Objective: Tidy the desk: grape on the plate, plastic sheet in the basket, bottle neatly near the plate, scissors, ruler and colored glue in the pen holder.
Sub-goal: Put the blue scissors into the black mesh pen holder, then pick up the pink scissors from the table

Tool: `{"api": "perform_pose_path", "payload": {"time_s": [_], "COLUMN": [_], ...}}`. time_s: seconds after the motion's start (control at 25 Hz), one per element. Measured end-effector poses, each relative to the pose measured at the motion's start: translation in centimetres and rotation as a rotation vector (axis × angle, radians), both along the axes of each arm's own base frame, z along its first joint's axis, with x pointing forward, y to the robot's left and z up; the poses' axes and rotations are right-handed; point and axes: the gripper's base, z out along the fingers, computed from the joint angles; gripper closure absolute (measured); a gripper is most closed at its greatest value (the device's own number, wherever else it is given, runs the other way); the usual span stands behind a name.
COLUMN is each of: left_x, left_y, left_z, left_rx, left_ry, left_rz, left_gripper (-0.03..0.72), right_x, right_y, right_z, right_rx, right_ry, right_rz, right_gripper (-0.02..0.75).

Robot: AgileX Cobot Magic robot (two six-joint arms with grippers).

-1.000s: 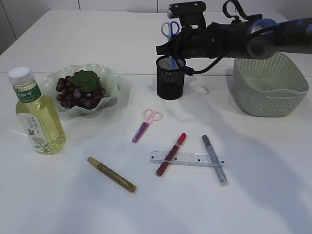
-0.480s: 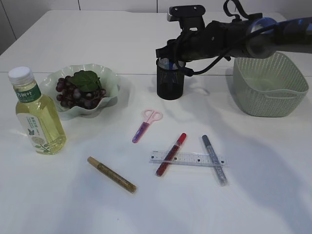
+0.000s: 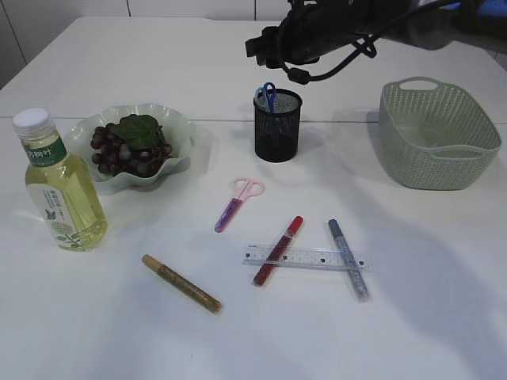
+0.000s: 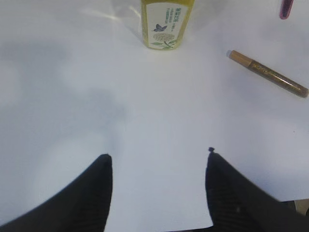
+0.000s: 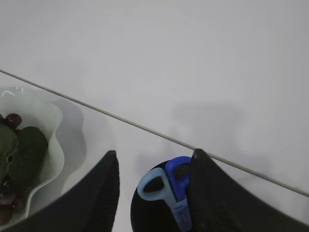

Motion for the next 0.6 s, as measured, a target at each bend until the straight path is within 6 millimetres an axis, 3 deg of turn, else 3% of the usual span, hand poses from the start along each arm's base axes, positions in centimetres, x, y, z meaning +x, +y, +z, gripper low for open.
{"api": "perform_pose_path", "payload": {"time_s": [0.28,0.6], "left_x": [-0.1,0.0], "left_y": [-0.2,-0.4], "left_z": [0.4,4.2], "left_rx": [-0.022,-0.067], "left_ry": [0.007,-0.103], "left_rz": [-0.001,-0.006], "left_gripper": [0.248,0.248], "right_x": [-2.0,-5.4], "right_y": [-0.1,-0.7], "right_z": [4.5,7.1], "right_rx": [-0.035,-0.103], "right_ry": [0.125,0.351], "right_rz": [0.072,0.141], "right_gripper": [0.352,0.352]}}
